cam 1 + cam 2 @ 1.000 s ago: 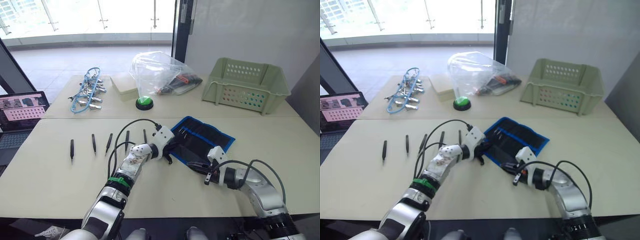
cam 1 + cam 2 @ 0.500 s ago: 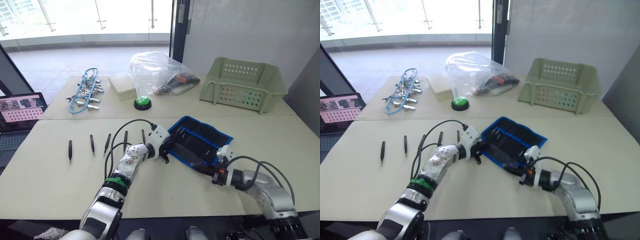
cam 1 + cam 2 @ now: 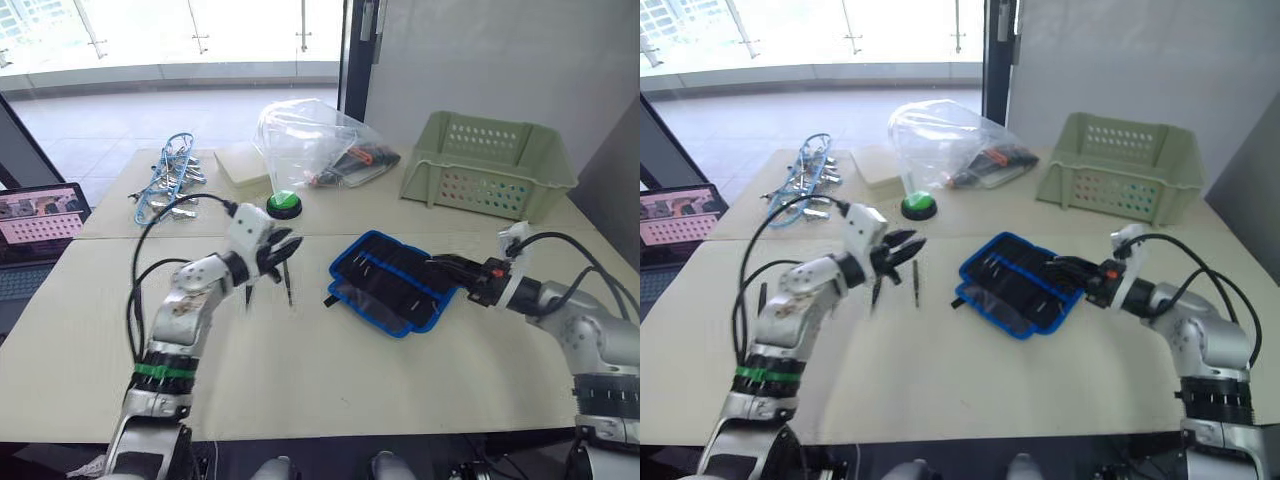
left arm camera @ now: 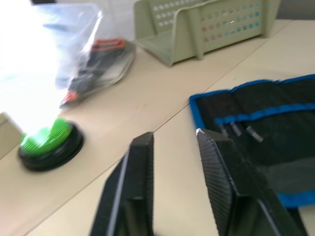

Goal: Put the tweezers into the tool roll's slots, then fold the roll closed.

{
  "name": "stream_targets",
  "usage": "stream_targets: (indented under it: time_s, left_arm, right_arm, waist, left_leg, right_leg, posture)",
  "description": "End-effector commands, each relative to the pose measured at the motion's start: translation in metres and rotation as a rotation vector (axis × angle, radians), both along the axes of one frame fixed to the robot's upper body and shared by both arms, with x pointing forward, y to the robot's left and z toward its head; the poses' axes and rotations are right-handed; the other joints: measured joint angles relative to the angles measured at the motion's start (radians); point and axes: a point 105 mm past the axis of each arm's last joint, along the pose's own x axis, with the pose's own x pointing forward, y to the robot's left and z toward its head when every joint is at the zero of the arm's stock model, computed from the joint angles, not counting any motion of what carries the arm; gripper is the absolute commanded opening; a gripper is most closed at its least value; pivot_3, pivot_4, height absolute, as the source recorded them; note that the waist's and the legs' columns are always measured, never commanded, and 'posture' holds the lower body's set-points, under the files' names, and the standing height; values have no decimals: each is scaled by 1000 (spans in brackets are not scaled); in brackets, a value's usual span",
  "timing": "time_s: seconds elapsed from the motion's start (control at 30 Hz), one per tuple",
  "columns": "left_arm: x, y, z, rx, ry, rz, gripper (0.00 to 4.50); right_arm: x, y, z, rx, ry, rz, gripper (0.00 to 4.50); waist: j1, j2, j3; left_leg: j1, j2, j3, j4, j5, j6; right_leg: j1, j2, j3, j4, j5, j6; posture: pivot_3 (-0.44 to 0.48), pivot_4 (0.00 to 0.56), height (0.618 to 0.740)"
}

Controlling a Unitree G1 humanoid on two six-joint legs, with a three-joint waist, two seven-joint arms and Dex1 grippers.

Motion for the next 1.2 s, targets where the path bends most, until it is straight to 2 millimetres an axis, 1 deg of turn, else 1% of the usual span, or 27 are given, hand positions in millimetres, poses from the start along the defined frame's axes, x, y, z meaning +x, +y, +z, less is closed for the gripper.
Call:
stream_targets:
  time_s: [0.03,0.13,0.17,0.2,0.23,0.3,0.37,0.4,0.47,0.53,0.57,0.6,0.67,0.77,0.83,0.9,0.97,1.1,1.2]
  left_arm:
    - [-22,23,9,-7,-37,39,2863]
    - [-46,56,-6,33,-2,109,3820]
    - [-54,70,-8,13,6,153,4126]
    - [-60,83,-10,-2,12,198,4397]
    - [-67,94,-12,-6,16,238,4481]
    - [-81,113,-18,8,27,306,4481]
    - [-94,127,-23,17,34,363,4481]
    - [-98,130,-24,18,36,377,4481]
    - [-108,139,-27,6,42,421,4481]
    - [-126,158,-41,52,79,511,4481]
    - [-136,167,-48,56,99,558,4481]
    - [-145,177,-50,31,103,617,4481]
    - [-157,190,-52,-22,93,707,4481]
    - [-170,200,-54,-49,80,793,4481]
    - [-179,204,-57,-79,83,831,4481]
    - [-190,205,-65,-90,99,855,4481]
    - [-197,205,-68,-98,103,870,4481]
    - [-205,212,-74,-97,107,918,4481]
    - [-201,218,-74,-102,102,933,4481]
  right_arm:
    - [2,-5,12,-99,-98,14,2958]
    - [5,-14,8,-278,-154,10,3900]
    - [6,-17,7,-315,-173,19,4244]
    - [7,-20,6,-340,-201,27,4484]
    - [9,-25,3,-391,-220,11,4500]
    - [11,-33,-1,-426,-240,6,4500]
    - [5,-34,-1,-371,-223,97,4500]
    - [2,-34,0,-352,-218,130,4500]
    - [-4,-38,-2,-276,-106,200,4500]
    - [-6,-36,14,-186,-108,246,4500]
    - [-5,-33,21,-174,-132,260,4500]
    - [-5,-31,25,-177,-141,276,4500]
    - [-8,-27,26,-208,-139,330,4500]
    - [-13,-20,34,-237,-202,392,4500]
    - [-14,-18,39,-222,-194,422,4500]
    - [-13,-16,41,-219,-187,438,4500]
    - [-12,-16,42,-218,-184,441,4500]
    - [-13,-14,39,-224,-172,455,4500]
    - [-14,-14,34,-233,-163,451,4500]
  waist:
    - [-5,0,0]
    - [-6,0,0]
    - [-6,1,1]
    - [-5,1,1]
    - [-5,1,1]
    - [-5,1,1]
    - [-3,1,1]
    - [-1,2,2]
    - [1,3,2]
    - [-1,3,3]
    - [-5,3,3]
    - [-8,3,3]
    - [-8,3,3]
    - [-1,3,3]
    - [4,3,3]
    - [4,3,3]
    - [3,3,3]
    - [9,3,4]
    - [10,3,3]
  left_leg:
    - [0,0,0,0,0,0]
    - [0,1,0,0,0,0]
    - [0,1,1,0,0,0]
    - [0,1,1,-1,0,0]
    - [0,1,1,-1,-1,0]
    - [1,1,1,-2,-1,0]
    - [2,1,1,-3,-1,1]
    - [2,1,2,-3,-1,1]
    - [2,1,1,-3,-3,5]
    - [3,1,1,-3,-4,5]
    - [3,2,1,-4,-4,5]
    - [5,2,2,-6,-4,5]
    - [10,3,3,-13,-4,5]
    - [10,5,3,-13,-4,5]
    - [10,5,3,-13,-4,4]
    - [10,4,3,-13,-4,4]
    - [10,4,3,-13,-5,4]
    - [10,5,3,-13,-5,4]
    - [10,5,3,-13,-5,4]
  right_leg:
    - [0,0,0,0,0,0]
    - [0,0,0,-1,0,0]
    - [0,0,0,-1,0,0]
    - [0,0,1,-1,0,0]
    - [-1,0,1,-1,0,0]
    - [-1,0,1,-1,0,0]
    - [0,-1,1,-2,0,0]
    - [1,-1,1,-3,0,0]
    - [2,-1,1,-3,0,0]
    - [3,-1,0,-3,0,0]
    - [3,-1,1,-4,0,-1]
    - [3,-1,2,-5,0,-1]
    - [4,-1,3,-6,0,-2]
    - [5,0,1,-6,-1,-3]
    - [6,-1,1,-6,-1,-3]
    - [6,-1,1,-6,-1,-3]
    - [5,-1,1,-6,-1,-3]
    - [6,-1,0,-6,-1,-3]
    - [6,-1,0,-6,-1,-3]
  posture:
    - [0,150,740]
    - [0,150,740]
    - [0,150,740]
    - [0,150,740]
    - [0,150,740]
    - [0,150,740]
    - [0,150,740]
    - [0,150,740]
    - [0,150,740]
    - [0,150,740]
    - [0,150,740]
    - [0,150,740]
    - [0,150,740]
    - [0,150,740]
    - [0,150,740]
    - [0,150,740]
    - [0,150,740]
    - [0,150,740]
    - [0,150,740]
